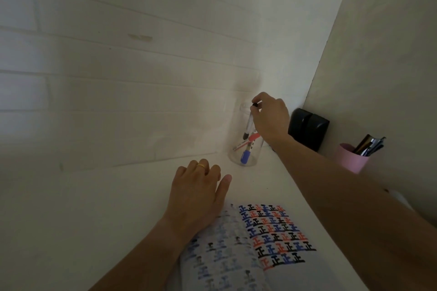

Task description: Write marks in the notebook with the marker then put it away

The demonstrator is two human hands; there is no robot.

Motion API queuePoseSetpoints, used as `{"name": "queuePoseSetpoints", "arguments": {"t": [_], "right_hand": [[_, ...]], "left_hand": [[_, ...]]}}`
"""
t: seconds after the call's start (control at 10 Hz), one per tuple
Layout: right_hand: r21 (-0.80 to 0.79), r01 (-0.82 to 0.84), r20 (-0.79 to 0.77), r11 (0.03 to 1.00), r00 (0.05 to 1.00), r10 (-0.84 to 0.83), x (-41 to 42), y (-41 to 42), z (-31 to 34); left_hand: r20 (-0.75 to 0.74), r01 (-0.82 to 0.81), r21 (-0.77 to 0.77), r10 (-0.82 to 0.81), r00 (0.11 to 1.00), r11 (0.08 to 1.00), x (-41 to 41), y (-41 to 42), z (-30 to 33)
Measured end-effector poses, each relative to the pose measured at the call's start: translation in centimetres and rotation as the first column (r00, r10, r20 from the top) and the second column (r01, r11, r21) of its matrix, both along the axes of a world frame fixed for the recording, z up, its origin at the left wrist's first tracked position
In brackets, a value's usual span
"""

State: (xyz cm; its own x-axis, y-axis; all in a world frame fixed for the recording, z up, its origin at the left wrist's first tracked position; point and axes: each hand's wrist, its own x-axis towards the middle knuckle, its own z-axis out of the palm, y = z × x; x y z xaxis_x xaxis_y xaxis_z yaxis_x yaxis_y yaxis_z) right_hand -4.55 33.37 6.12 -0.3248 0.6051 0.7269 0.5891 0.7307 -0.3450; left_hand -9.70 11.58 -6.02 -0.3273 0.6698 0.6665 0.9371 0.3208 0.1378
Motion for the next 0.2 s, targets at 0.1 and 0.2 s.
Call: {"name": "queuePoseSetpoints", "arguments": {"t": [0.1, 0.2], "right_hand": [[0.008, 0.020, 0.068, 1.000, 0.997, -0.021, 0.4, -0.7, 0.1], [0.050, 0.011, 0.086, 0.999, 0.996, -0.015, 1.2, -1.8, 0.2]], "left_hand": [[0.007, 0.000, -0.008, 0.000, 1.000, 1.000, 0.2, 0.0, -0.1], [0.030, 0.012, -0.005, -0.012, 0.999, 1.000, 0.0, 0.0, -0.3]]}}
